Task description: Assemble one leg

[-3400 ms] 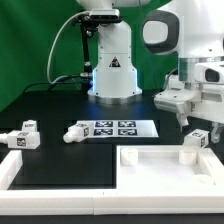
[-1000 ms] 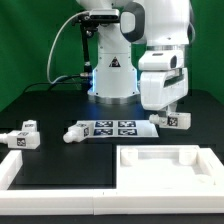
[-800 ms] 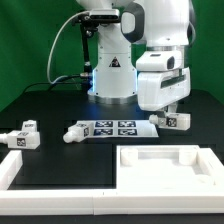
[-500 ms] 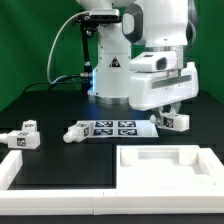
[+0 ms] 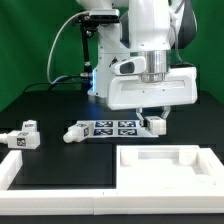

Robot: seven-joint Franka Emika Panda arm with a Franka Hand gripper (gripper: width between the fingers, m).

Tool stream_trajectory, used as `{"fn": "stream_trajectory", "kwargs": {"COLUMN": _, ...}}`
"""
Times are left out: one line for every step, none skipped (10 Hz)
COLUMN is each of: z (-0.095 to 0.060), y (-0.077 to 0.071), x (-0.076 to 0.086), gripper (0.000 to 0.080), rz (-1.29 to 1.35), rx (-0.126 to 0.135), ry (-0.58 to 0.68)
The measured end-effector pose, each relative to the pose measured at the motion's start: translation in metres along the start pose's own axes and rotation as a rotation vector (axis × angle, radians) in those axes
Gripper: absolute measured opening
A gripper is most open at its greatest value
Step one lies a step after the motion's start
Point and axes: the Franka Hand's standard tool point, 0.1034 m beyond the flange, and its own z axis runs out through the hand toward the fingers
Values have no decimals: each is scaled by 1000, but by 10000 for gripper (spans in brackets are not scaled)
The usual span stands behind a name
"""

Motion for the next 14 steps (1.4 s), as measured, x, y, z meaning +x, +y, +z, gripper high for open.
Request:
{"fn": "stream_trajectory", "kwargs": {"z": 1, "y": 2, "x": -1, "gripper": 287, "rz": 67, "rx": -2, "ry": -3}}
{"fn": "stream_trajectory", "kwargs": {"z": 5, "y": 2, "x": -5, "gripper": 287, "rz": 205, "rx": -3, "ry": -25}}
{"fn": "stream_trajectory", "kwargs": {"z": 9, "y": 0, "x": -7, "gripper": 287, "rz": 220, "rx": -1, "ry": -56}}
{"fn": "stream_trajectory", "kwargs": {"z": 15, "y": -2, "x": -12, "gripper": 287, "rz": 214, "rx": -1, "ry": -69}}
{"fn": "stream_trajectory", "kwargs": {"z": 20, "y": -4, "x": -16, "gripper": 287, "rz": 206, "rx": -3, "ry": -77}}
{"fn": "stream_trajectory", "kwargs": {"z": 22, "y": -6, "x": -18, "gripper": 287, "rz": 188, "rx": -4, "ry": -67}}
{"fn": "stream_trajectory", "kwargs": {"z": 23, "y": -11, "x": -21, "gripper": 287, "rz": 159, "rx": -6, "ry": -59}}
{"fn": "stream_trajectory", "kwargs": {"z": 23, "y": -10, "x": -20, "gripper": 287, "rz": 160, "rx": -6, "ry": -60}}
{"fn": "stream_trajectory", "kwargs": {"z": 23, "y": -9, "x": -20, "gripper": 287, "rz": 161, "rx": -6, "ry": -60}}
{"fn": "stream_trajectory", "kwargs": {"z": 23, "y": -10, "x": -20, "gripper": 353, "rz": 160, "rx": -6, "ry": -60}}
{"fn": "stream_trajectory", "kwargs": {"z": 23, "y": -10, "x": -20, "gripper": 494, "rz": 160, "rx": -6, "ry": -60}}
{"fn": "stream_trajectory", "kwargs": {"z": 23, "y": -10, "x": -21, "gripper": 494, "rz": 158, "rx": -5, "ry": -80}}
{"fn": "stream_trajectory", "kwargs": {"z": 17, "y": -12, "x": -15, "gripper": 615, "rz": 165, "rx": 10, "ry": -169}}
{"fn": "stream_trajectory", "kwargs": {"z": 8, "y": -12, "x": 5, "gripper": 640, "rz": 177, "rx": 21, "ry": -174}}
